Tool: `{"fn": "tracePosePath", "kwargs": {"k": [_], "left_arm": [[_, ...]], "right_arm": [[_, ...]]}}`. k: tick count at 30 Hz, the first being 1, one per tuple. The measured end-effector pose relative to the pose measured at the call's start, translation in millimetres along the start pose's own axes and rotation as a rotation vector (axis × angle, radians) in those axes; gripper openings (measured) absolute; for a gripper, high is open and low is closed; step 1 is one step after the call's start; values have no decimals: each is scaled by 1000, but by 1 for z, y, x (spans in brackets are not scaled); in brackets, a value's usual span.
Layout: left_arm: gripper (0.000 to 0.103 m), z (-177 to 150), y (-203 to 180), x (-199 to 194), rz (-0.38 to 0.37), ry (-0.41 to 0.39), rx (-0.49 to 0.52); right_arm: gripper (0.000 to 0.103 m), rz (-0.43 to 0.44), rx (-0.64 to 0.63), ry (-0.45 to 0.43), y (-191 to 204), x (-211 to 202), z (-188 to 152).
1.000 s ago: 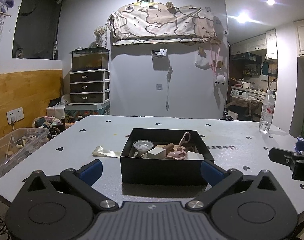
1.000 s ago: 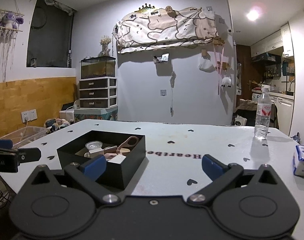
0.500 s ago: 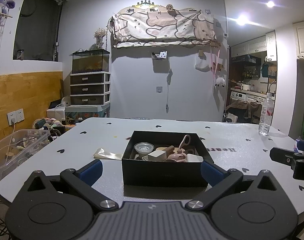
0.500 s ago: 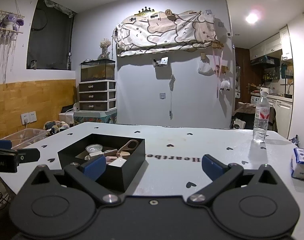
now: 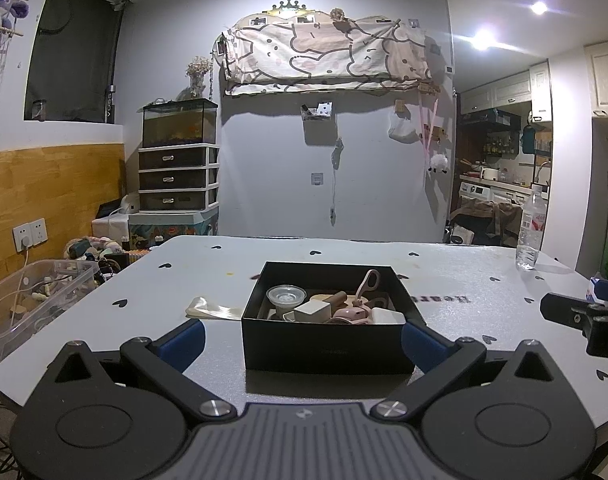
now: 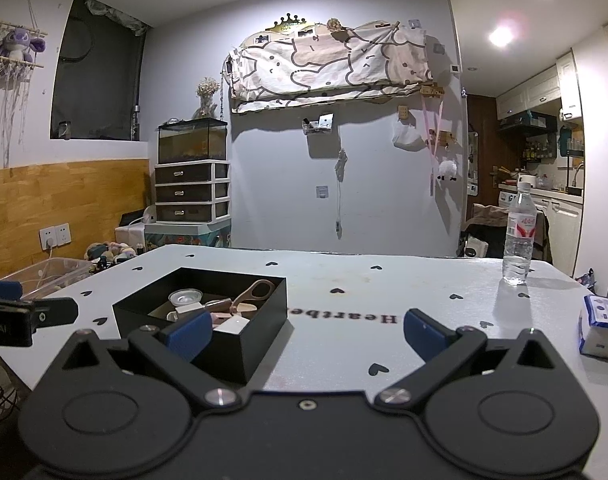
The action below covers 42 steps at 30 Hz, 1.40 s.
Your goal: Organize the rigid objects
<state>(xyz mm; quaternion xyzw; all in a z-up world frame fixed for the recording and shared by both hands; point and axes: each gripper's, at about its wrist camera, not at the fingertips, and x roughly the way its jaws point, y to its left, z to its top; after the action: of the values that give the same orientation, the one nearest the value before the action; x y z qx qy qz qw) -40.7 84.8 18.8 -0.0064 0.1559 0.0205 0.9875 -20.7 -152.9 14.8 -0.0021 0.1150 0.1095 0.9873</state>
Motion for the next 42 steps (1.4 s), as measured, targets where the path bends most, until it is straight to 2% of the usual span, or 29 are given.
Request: {"fn": "tracePosePath", "kwargs": {"k": [42], "left_arm": [[103,0,-1,-1,1,0,1]], "right_arm": [[103,-12,7,2,-3,-6,1]]}}
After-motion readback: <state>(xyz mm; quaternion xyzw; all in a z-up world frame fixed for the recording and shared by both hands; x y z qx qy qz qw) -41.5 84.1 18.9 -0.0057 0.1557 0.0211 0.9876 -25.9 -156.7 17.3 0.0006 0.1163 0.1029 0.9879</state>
